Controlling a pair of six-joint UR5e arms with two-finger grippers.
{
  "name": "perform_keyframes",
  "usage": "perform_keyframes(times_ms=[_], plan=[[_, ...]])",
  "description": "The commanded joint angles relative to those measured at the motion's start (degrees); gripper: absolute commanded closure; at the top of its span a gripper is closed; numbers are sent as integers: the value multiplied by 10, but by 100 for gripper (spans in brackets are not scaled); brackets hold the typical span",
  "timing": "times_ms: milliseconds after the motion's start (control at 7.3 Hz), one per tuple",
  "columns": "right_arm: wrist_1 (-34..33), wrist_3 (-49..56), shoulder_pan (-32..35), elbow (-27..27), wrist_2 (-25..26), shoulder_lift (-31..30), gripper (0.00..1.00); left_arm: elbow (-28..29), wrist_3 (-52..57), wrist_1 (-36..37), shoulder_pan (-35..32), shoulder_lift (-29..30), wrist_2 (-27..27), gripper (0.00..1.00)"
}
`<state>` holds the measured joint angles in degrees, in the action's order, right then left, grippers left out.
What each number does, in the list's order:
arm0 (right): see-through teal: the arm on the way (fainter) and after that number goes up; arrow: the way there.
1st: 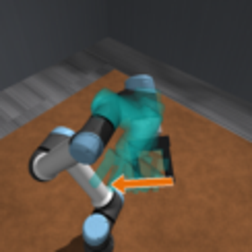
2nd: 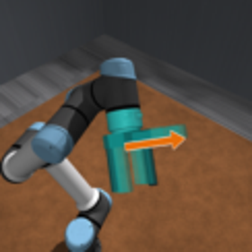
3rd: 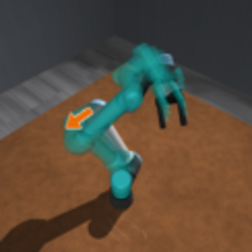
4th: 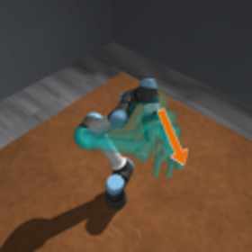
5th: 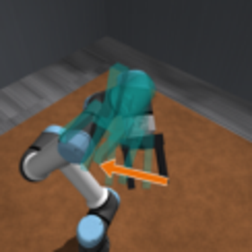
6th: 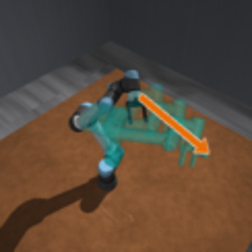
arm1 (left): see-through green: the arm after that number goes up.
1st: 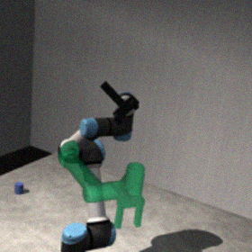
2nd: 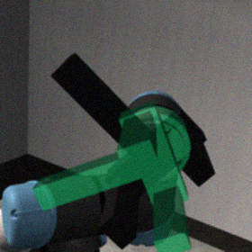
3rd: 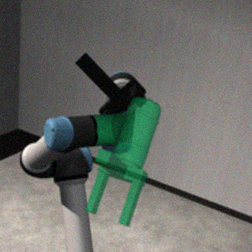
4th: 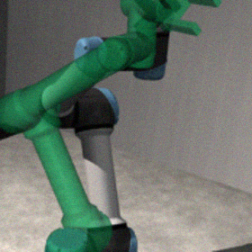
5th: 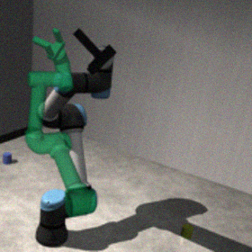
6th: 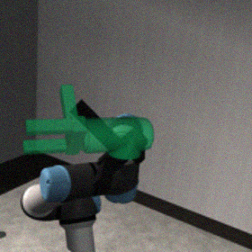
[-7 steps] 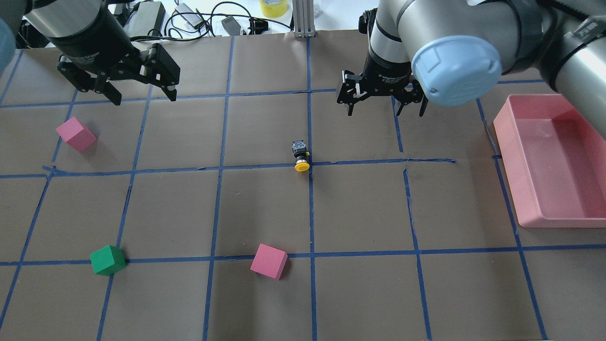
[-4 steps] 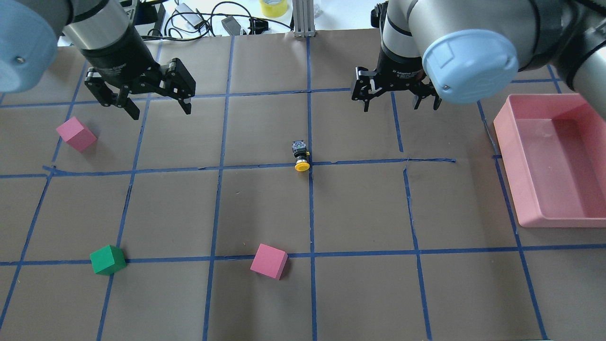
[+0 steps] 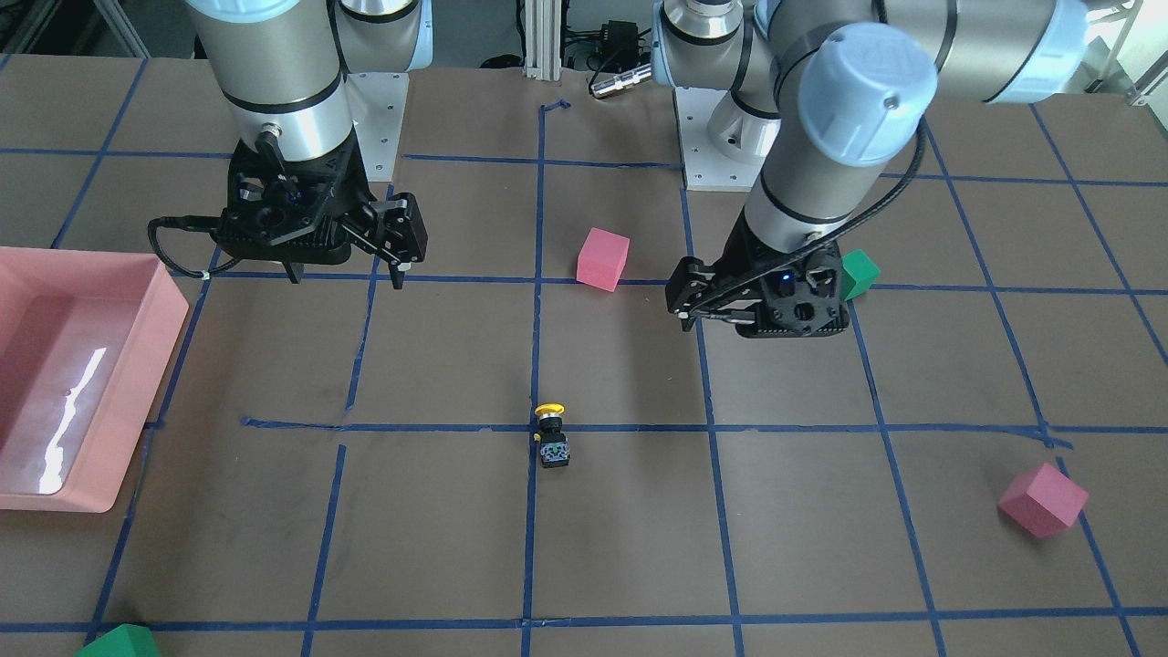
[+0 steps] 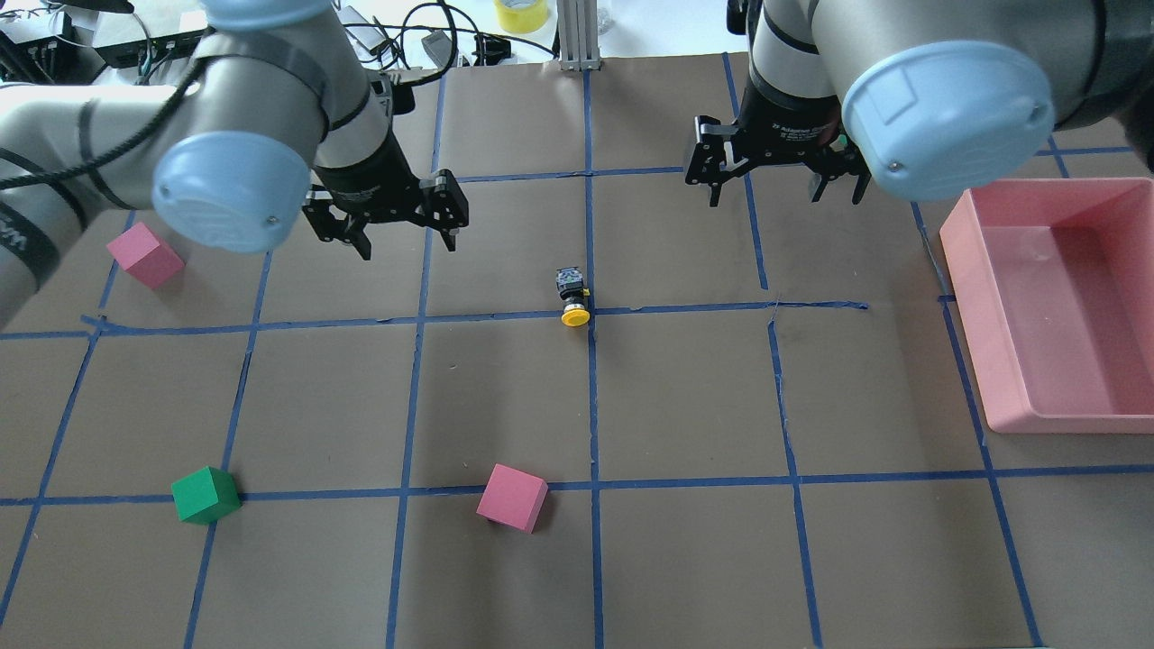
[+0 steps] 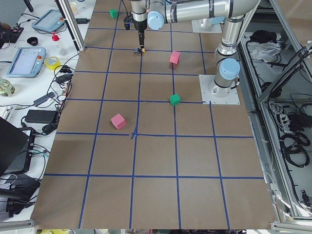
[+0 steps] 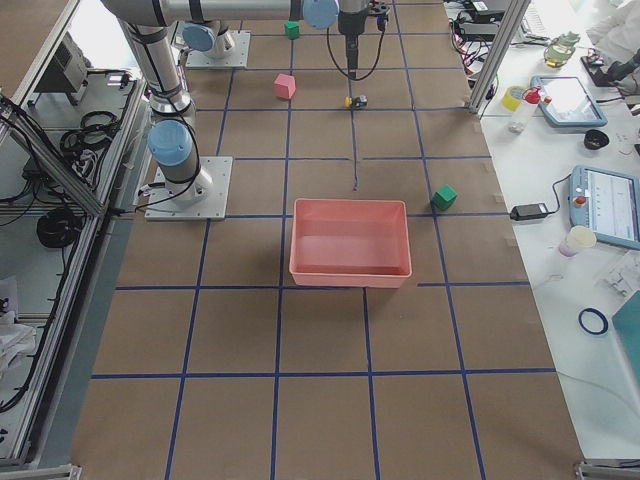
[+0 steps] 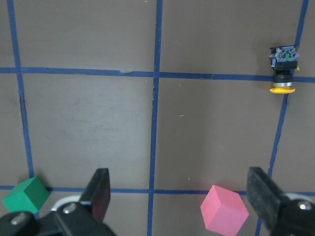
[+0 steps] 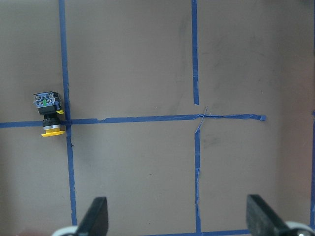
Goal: Align button upright
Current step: 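Raise the right gripper away while the left arm reaches toward the switch, then grasp the lying switch by its body with the left gripper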
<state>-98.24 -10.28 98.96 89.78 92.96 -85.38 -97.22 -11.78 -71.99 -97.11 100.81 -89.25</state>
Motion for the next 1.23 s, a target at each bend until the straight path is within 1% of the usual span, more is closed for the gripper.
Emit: perform_keyframes(times_ms=[0,137,274,411,548,685,821,958,1095], plan=[[3,0,3,12,-2,-2,0,-74,-76,156,-36,25,-2,0],[6,-3,4,16,3,3,0,-86,-132,217,-58,44,-23,0],[9,7,0,3,-7,-7,0,-88,-181,229,-94,59,-59,0],[33,40,-1,0,-15,-11,0,-90,-224,263,-115,71,-59,0],[81,58,-2,-13,-14,-27,0,-110,-226,333,-127,87,-58,0],[82,68,-15,-40,-6,-36,0,-140,-214,402,-135,101,-58,0],[84,77,-35,-47,-35,-27,0,-161,-163,444,-135,111,-59,0],[84,96,-42,-63,-33,-30,0,-167,-153,477,-137,127,-59,0],[93,107,-43,-65,-28,-35,0,-167,-153,513,-144,143,-59,0]])
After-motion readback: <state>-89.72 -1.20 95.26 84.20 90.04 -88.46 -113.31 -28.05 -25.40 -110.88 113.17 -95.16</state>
